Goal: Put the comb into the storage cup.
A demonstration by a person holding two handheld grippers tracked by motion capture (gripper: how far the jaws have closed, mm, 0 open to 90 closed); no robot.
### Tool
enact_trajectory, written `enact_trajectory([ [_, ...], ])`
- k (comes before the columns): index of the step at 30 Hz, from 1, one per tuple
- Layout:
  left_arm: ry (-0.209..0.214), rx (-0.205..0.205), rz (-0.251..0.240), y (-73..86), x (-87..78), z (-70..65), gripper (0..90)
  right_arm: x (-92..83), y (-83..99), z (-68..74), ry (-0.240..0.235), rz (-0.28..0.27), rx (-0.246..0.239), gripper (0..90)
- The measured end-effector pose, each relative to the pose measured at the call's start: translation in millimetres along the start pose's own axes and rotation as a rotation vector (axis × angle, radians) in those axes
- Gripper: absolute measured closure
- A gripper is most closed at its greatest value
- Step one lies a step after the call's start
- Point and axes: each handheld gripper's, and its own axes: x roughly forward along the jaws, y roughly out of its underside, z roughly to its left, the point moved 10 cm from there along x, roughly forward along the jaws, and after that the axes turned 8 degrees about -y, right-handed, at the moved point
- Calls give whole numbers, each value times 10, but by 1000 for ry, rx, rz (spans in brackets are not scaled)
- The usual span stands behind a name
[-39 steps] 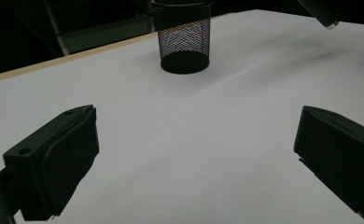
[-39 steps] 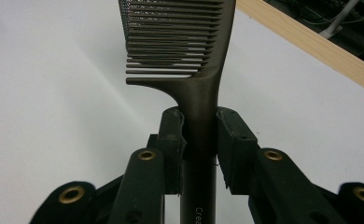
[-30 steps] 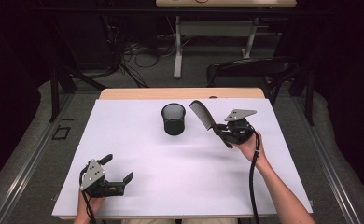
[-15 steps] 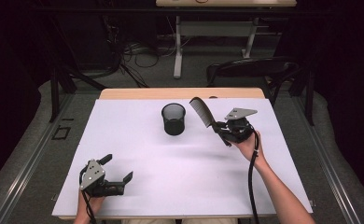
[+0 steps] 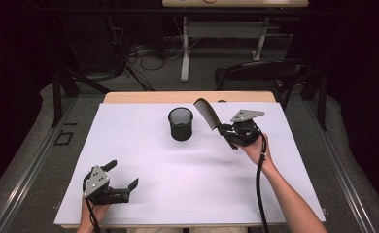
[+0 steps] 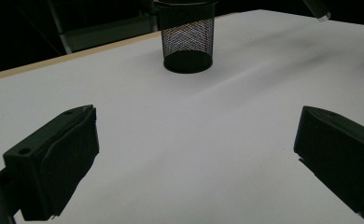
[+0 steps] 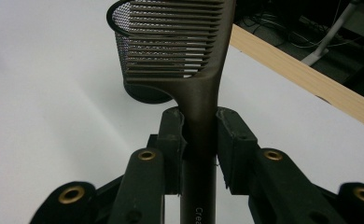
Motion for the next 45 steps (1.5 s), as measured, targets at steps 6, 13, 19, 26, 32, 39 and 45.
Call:
enact_trajectory([
  [6,-1,8,-1,-7,-11,-6,1,8,-63,-7,1,-9,0,729],
  [13,0,9,-1,-7,-13,-11,1,29,-133,-18,1,-17,2,729],
  [19,-2,5,1,-1,-4,-1,1,53,-184,-9,-5,-22,0,729],
  [26,-3,5,0,-1,-7,5,1,85,-233,-1,-9,-31,2,729],
  [32,-1,9,-2,-8,-6,-8,1,83,-291,7,-11,-46,7,729],
  [39,-4,7,-3,-9,-13,-1,1,110,-371,34,-14,-57,1,729],
  [45,-5,5,-4,-11,-13,2,1,121,-418,35,-15,-60,2,729],
])
